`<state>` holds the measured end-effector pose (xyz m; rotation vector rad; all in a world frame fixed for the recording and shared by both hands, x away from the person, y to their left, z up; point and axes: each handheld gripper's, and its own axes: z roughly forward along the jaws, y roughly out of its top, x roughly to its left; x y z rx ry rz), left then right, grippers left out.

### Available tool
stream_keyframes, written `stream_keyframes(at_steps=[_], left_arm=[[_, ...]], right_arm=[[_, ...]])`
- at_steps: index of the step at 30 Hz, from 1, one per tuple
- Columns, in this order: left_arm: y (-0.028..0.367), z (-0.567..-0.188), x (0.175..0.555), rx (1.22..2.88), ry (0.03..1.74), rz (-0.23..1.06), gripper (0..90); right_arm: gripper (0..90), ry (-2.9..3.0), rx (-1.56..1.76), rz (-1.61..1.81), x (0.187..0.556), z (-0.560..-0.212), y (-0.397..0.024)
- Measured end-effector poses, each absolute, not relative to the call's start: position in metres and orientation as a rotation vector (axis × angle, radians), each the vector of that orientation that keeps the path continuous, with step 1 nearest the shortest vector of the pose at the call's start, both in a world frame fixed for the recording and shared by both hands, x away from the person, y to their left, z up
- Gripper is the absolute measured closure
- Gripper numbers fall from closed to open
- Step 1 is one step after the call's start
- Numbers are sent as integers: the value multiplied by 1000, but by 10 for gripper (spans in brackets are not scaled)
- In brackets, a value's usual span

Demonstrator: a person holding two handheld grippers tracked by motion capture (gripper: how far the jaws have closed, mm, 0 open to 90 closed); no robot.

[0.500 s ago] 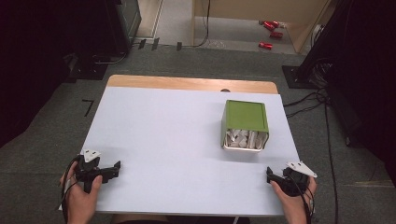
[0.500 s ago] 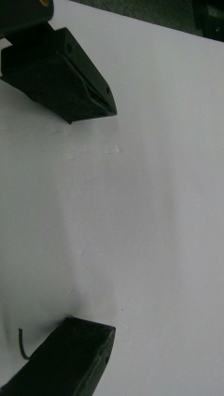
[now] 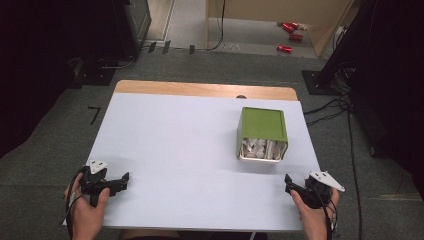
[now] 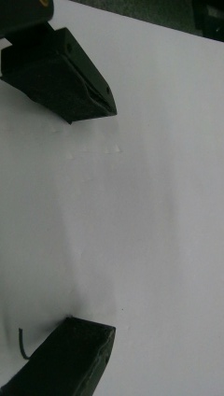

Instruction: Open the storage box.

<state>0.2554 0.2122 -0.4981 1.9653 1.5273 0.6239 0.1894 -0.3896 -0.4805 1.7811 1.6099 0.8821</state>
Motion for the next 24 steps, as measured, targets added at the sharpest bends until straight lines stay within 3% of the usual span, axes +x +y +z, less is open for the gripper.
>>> stream_keyframes(at_steps=[18, 22, 24], left_arm=[[212, -498, 255, 1966, 1527, 624, 0], [212, -498, 255, 1965, 1527, 624, 0], [212, -498, 255, 1966, 1527, 624, 0]], right_arm=[[182, 1560, 1697, 976, 222, -440, -360], [231, 1532, 1701, 961, 233, -442, -357], [298, 1519, 1678, 946, 239, -444, -354]])
